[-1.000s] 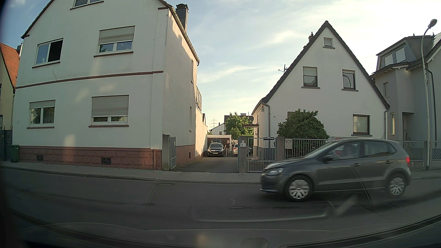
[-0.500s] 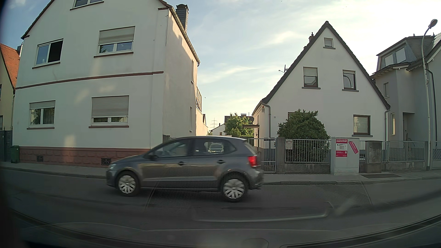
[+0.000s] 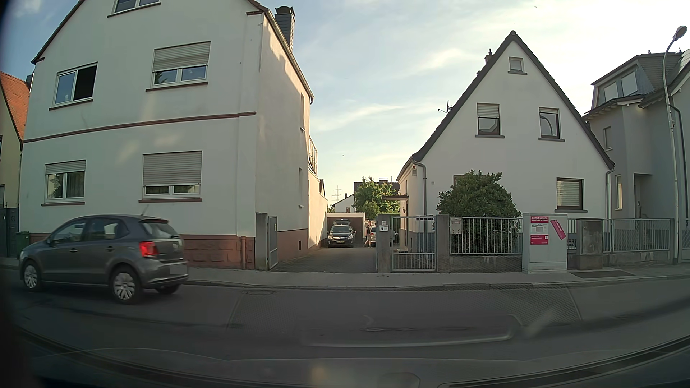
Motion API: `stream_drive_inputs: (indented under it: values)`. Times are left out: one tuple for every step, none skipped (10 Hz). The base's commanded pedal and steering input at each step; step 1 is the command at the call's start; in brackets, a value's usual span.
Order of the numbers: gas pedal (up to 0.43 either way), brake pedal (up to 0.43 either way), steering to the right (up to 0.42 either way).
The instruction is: Follow the waypoints while adhering to traffic rules and regulations
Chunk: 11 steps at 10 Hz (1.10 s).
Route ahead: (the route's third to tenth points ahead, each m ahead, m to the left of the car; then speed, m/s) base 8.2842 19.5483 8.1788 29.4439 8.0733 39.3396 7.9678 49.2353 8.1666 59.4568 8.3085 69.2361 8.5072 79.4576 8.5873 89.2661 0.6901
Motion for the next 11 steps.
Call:
stream_drive_inputs:
  values:
    - [0.118,0.03,-0.16]
    - [0.13,0.03,-0.159]
    - [0.138,0.03,-0.159]
    - [0.138,0.037,-0.163]
    - [0.15,0.03,-0.172]
    - [0.169,0.03,-0.181]
    - [0.169,0.037,-0.186]
    - [0.169,0.03,-0.194]
    - [0.169,0.03,-0.207]
    - [0.169,0.03,-0.222]
    - [0.169,0.03,-0.235]
